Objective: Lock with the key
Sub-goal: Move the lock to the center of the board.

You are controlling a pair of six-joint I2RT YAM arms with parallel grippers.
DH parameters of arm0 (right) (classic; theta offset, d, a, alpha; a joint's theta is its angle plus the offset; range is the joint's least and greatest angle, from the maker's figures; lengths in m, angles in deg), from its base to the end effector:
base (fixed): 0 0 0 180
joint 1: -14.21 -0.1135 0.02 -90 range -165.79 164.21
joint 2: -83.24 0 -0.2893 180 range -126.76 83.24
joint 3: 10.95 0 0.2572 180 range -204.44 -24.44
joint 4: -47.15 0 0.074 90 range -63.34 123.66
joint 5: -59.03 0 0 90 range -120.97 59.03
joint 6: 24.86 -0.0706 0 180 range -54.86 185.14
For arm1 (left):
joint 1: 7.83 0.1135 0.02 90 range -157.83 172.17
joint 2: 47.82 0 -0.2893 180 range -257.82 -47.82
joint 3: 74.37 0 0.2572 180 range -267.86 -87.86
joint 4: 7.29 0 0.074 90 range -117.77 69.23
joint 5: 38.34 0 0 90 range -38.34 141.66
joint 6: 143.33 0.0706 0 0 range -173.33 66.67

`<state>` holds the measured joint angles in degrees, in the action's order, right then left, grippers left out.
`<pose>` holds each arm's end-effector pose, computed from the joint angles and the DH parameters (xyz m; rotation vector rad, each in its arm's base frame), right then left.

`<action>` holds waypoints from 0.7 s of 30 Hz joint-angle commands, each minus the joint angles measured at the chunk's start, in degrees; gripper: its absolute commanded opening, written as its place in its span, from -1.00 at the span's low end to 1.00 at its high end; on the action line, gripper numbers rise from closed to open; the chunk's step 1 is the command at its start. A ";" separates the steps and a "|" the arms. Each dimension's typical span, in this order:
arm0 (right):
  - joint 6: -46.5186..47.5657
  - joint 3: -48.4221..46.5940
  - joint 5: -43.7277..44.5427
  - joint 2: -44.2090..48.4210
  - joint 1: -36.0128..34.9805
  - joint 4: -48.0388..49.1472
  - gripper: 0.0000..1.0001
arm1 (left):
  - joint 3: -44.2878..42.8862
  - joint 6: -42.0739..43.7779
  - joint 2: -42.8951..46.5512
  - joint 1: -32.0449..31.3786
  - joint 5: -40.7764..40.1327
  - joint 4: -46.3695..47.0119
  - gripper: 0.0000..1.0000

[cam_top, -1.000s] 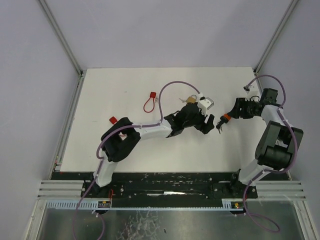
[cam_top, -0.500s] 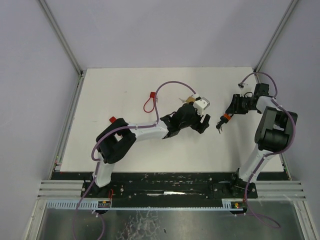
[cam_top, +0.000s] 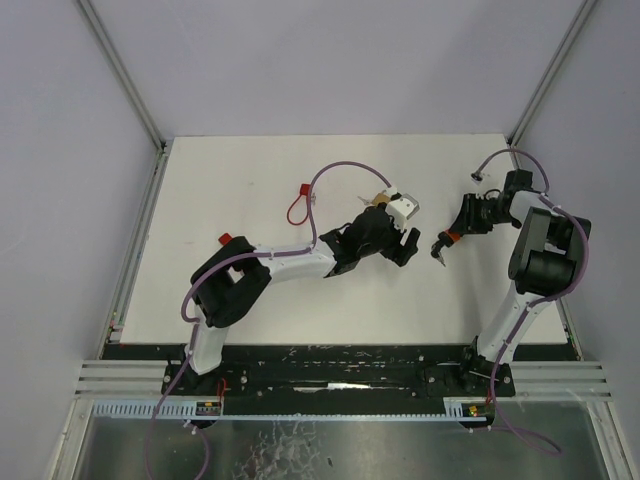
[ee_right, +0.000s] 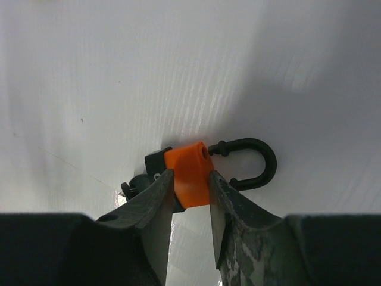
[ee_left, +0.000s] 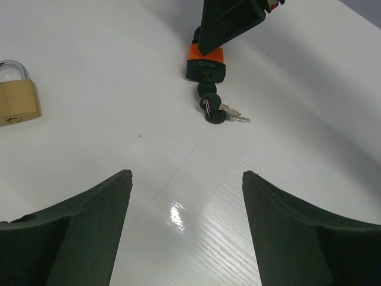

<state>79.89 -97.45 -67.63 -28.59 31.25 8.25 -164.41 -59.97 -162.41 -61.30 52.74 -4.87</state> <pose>0.4109 -0.0818 0.1544 -0.1379 2.4749 0.6327 0.3015 -0.4092 0.2152 0.8164 1.8529 -0.6988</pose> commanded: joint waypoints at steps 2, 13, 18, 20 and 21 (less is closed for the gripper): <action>1.82 -1.67 -1.65 0.03 -1.09 -3.80 -0.33 | 0.63 1.34 1.92 0.20 -0.52 2.09 0.47; 4.50 -0.06 -2.54 1.44 -5.21 -6.93 -0.47 | 2.14 2.42 2.38 0.25 1.25 4.45 0.48; 4.96 0.19 -4.02 2.99 -5.94 -7.10 -0.46 | 5.34 4.38 3.82 0.24 4.51 9.56 0.48; 5.72 0.31 -4.40 3.19 -6.73 -7.47 -0.46 | 7.42 5.49 4.68 0.24 6.42 12.89 0.49; 6.09 0.20 -4.50 3.20 -7.16 -7.78 -0.45 | 8.63 6.44 5.17 0.23 7.82 14.85 0.49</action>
<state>83.97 -97.23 -69.60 -28.46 25.67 2.59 -159.10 -57.34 -160.83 -61.30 55.78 -0.76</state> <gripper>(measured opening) 0.271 0.742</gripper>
